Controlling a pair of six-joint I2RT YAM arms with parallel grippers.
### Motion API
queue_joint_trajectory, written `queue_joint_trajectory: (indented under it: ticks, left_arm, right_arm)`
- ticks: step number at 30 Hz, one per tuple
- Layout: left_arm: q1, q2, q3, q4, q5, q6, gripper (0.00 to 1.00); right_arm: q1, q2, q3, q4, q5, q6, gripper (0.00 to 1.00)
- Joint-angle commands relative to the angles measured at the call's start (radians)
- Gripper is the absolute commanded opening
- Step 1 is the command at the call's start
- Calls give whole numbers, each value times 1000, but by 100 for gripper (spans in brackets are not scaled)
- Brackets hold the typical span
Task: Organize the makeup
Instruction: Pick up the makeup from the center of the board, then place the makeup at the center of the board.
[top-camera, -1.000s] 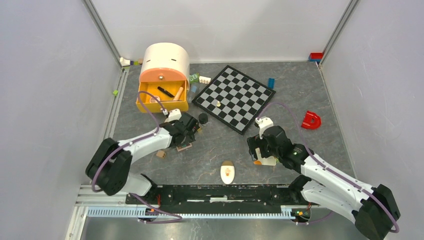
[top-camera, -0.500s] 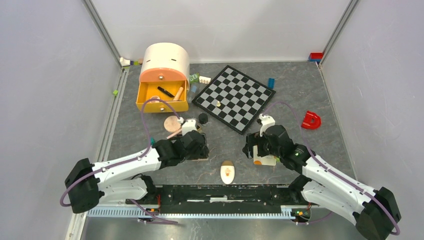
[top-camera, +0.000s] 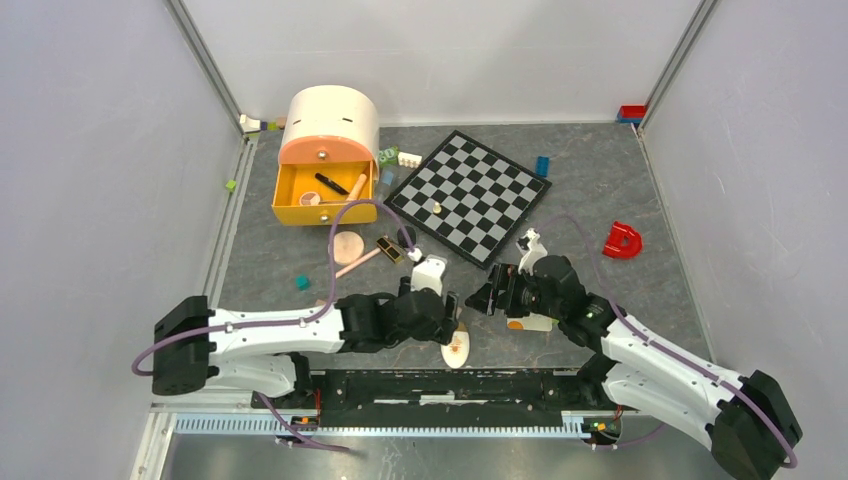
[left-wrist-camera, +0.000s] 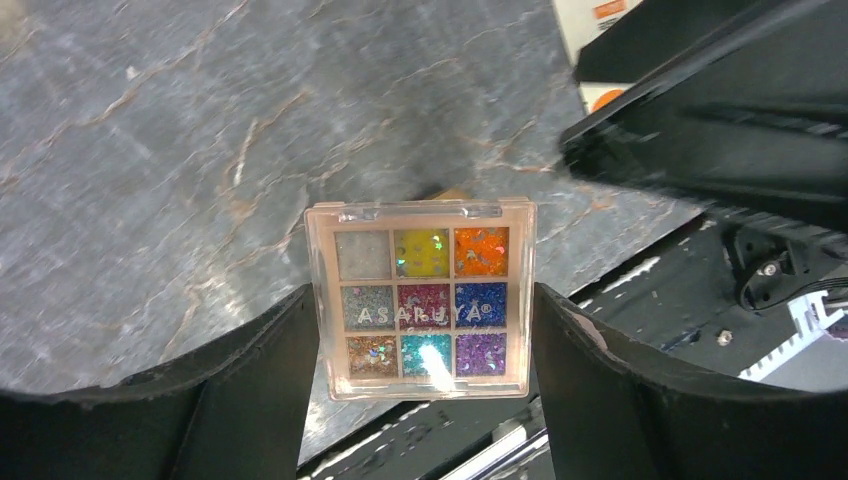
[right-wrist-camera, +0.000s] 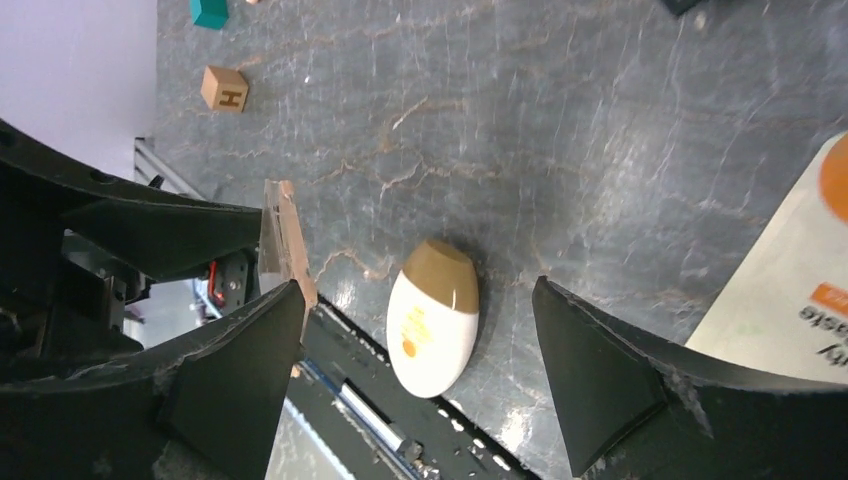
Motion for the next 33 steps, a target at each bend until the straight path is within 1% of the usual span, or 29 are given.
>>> queue_joint_trajectory:
  ticks: [1, 4, 9, 14, 22, 28, 33]
  left_arm:
    - [-47, 70, 100, 93, -74, 79, 63]
    - [-65, 118, 128, 118, -75, 94, 63]
    - [-78, 182, 162, 128, -64, 96, 63]
    - [-80, 194, 159, 137, -71, 95, 63]
    - [-81, 198, 153, 139, -82, 90, 63]
    - [-81, 186, 148, 135, -128, 92, 63]
    - [-80, 171, 147, 113, -179, 85, 64]
  right_arm:
    - [0, -14, -45, 97, -86, 118, 90]
    - [-1, -22, -70, 140, -103, 138, 87]
    - [-2, -40, -87, 146, -98, 152, 83]
    - [0, -53, -92, 135, -94, 144, 79]
    - [0, -45, -114, 142, -90, 145, 76]
    - [0, -41, -112, 108, -80, 118, 80]
    - [-2, -48, -97, 25, -34, 81, 89]
